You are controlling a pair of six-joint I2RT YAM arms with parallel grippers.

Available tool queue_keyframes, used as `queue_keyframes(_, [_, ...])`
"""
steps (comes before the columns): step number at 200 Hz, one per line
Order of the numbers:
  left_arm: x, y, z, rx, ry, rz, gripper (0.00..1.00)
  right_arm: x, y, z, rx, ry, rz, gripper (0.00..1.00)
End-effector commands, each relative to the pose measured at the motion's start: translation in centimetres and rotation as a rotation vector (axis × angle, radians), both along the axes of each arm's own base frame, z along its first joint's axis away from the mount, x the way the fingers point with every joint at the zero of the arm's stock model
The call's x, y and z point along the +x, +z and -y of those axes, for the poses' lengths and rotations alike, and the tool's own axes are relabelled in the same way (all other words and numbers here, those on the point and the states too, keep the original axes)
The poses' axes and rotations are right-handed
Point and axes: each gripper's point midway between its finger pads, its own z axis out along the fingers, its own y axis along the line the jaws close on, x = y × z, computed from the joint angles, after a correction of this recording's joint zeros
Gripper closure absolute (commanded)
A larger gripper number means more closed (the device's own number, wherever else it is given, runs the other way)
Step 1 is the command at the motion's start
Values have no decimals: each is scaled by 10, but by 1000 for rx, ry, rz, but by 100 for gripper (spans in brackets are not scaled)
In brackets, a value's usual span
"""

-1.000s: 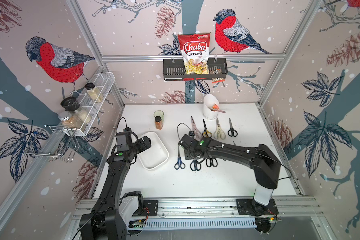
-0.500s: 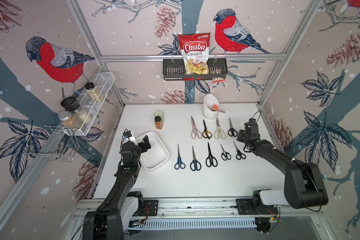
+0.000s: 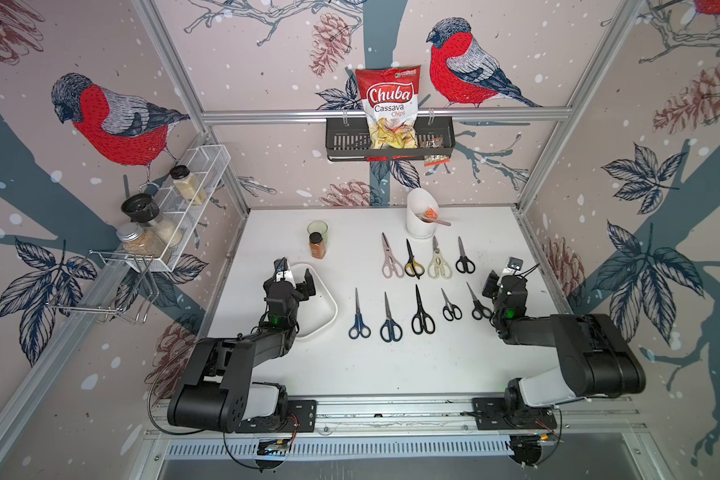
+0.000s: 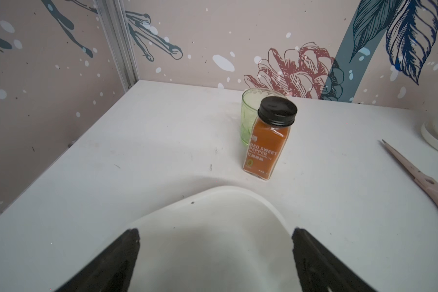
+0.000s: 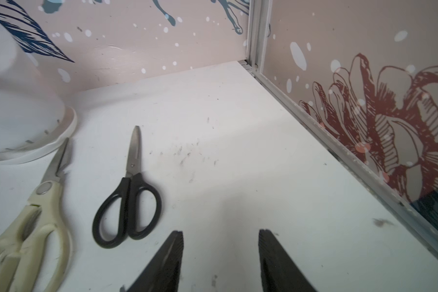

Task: Take the scissors out of the storage box
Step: Reset both arms

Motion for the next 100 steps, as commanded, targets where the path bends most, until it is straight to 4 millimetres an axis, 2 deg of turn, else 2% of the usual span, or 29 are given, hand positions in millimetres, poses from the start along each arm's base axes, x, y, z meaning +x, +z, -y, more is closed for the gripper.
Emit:
queue_keyframes(1, [2,19,7,33,-26,81,2,2,34,-3,4,52,175,29])
queue_keyframes(13, [-3,23,10,51,-27,104,2,-5,38,-2,7,64,234,22])
queue_keyframes(16, [-5,24,10,53,-26,113,2,-6,37,-3,5,69,239,17])
queue_keyframes(20, [-7,25,11,57,-23,122,2,-6,36,-3,4,73,230,2])
queue_keyframes(23, [-8,24,10,58,-22,122,2,-4,34,-4,4,75,218,0])
queue_keyframes(33, [-11,26,10,62,-11,129,2,-1,30,-4,11,74,175,0])
queue_keyframes(56, [-14,28,8,116,-1,133,2,-2,34,-4,6,73,203,0])
queue_keyframes(75, [-11,40,-14,190,93,175,2,-2,33,-4,8,73,193,0])
queue_keyframes(89, [4,34,-19,131,67,141,2,-1,32,-4,9,73,186,0])
queue_keyframes(100, [7,24,-18,136,61,133,2,-1,33,-4,9,73,191,0])
